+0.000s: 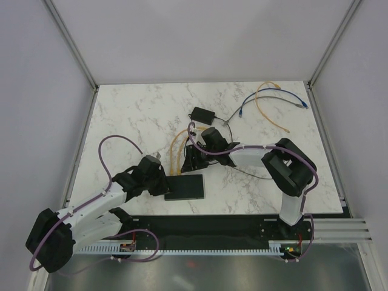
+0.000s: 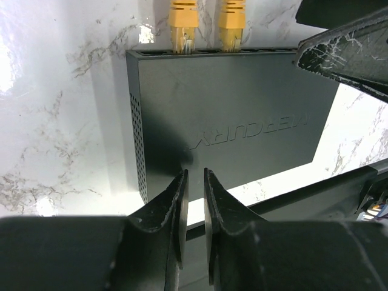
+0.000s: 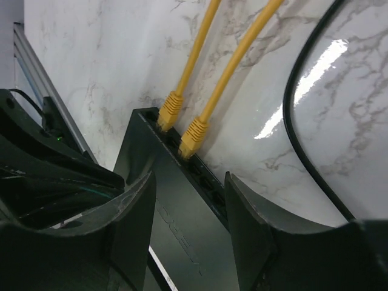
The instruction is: Pull the plug from the switch port
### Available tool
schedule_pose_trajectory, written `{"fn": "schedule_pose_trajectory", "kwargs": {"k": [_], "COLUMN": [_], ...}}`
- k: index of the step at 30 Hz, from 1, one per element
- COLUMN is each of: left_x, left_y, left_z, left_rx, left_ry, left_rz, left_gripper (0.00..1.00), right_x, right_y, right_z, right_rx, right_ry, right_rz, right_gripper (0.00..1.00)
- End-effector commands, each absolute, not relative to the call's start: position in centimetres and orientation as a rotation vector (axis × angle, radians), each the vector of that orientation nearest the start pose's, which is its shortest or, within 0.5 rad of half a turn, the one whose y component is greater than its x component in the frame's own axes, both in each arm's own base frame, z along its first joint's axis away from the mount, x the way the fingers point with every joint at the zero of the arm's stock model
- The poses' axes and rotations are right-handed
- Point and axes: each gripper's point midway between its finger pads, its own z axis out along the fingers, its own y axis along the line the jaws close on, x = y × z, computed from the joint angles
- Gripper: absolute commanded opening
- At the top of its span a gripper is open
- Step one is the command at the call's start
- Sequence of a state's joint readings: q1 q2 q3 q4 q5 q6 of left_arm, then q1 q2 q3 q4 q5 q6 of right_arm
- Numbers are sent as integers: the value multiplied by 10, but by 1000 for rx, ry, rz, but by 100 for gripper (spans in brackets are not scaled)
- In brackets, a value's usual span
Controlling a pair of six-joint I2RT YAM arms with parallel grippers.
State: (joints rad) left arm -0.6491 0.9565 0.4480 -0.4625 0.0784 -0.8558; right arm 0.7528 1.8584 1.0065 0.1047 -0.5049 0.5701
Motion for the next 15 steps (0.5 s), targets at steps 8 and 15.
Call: {"fn": "schedule_pose_trajectory", "kwargs": {"k": [8, 15], "left_x": [167, 166], "left_y": [-179, -180], "left_z": [55, 54], "left_rx": [-260, -251], "left_ry": [2633, 2642], "left_rz": [-650, -660], "left_gripper": [24, 24], "right_x": [248, 250], "right_y": [403, 413], "right_z": [46, 40], "right_rx": [-549, -551], "right_ry": [2431, 2448], "right_rz": [1397, 1444], "right_gripper": [55, 51]}}
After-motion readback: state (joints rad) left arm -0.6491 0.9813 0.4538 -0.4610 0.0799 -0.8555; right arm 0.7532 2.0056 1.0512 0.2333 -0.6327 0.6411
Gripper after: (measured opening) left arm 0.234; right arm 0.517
